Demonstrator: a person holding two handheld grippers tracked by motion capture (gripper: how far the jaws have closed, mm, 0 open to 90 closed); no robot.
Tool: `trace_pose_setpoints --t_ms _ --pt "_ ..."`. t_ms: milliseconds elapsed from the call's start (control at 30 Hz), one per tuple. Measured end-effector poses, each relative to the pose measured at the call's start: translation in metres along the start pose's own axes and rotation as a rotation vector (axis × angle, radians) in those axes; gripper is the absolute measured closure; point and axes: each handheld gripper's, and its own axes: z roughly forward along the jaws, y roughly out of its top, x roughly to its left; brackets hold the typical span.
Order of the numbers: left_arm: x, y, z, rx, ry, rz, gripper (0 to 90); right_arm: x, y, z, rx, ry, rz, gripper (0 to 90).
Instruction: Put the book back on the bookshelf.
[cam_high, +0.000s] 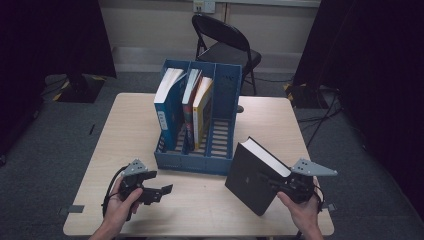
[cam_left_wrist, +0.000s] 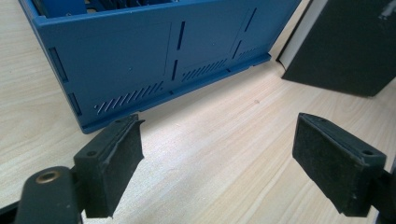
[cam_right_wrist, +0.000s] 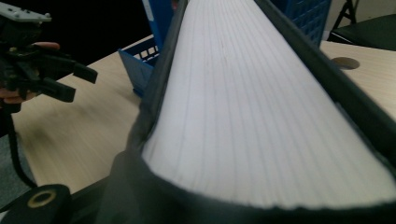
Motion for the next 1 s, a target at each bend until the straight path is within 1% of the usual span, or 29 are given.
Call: trace_pose_setpoints --t_ms 33,100,167,300,367,400,500,533,667,700,733,900,933,1000 --pt "0.0 0.0 0.0 -0.001 -0.002 0.001 15.7 -0.003 0.0 -0.001 -0.002 -0.021 0.01 52.4" --pt "0.0 0.0 0.0 0.0 -0.004 0.001 15.7 -0.004 0.0 -0.002 -0.004 -0.027 0.008 52.5" --pt "0.0 0.0 0.001 -0.001 -0.009 0.001 15.6 -0.007 0.0 -0.003 -0.007 -0.05 0.015 52.5" --pt "-0.001 0.0 0.001 -0.003 -0.01 0.003 15.7 -0.011 0.0 -0.003 -0.011 -0.066 0.023 52.5" --pt "-0.001 0.0 0.001 -0.002 -0.008 0.003 15.7 -0.014 0.002 -0.001 -0.016 -0.088 0.027 52.5" --pt "-0.001 0.0 0.001 -0.002 -0.008 0.003 15.7 -0.014 0.002 -0.001 -0.016 -0.088 0.027 52.5" --pt "-0.001 0.0 0.001 -0.004 -0.017 0.007 15.7 -0.017 0.003 0.003 -0.021 -0.113 0.034 52.5" --pt "-0.001 0.0 0.001 -0.004 -0.017 0.007 15.6 -0.017 0.003 0.003 -0.021 -0.113 0.034 52.5" --pt "0.0 0.0 0.002 0.009 -0.007 0.001 15.7 -0.018 0.005 0.008 -0.03 -0.153 0.036 52.5" --pt "0.0 -0.001 0.002 0.017 0.003 0.0 15.7 -0.018 0.006 0.01 -0.033 -0.175 0.032 52.5" --pt "0.0 -0.001 0.002 0.017 0.003 0.0 15.7 -0.018 0.006 0.01 -0.033 -0.175 0.032 52.5" --pt "0.002 -0.001 0.003 0.018 -0.001 -0.011 15.7 -0.018 0.01 0.019 -0.041 -0.231 0.04 52.5" --pt "0.002 -0.001 0.003 0.018 -0.001 -0.011 15.7 -0.018 0.01 0.019 -0.041 -0.231 0.04 52.5" --pt "0.002 -0.001 0.003 0.018 -0.007 -0.011 15.7 -0.018 0.012 0.023 -0.044 -0.251 0.044 52.5"
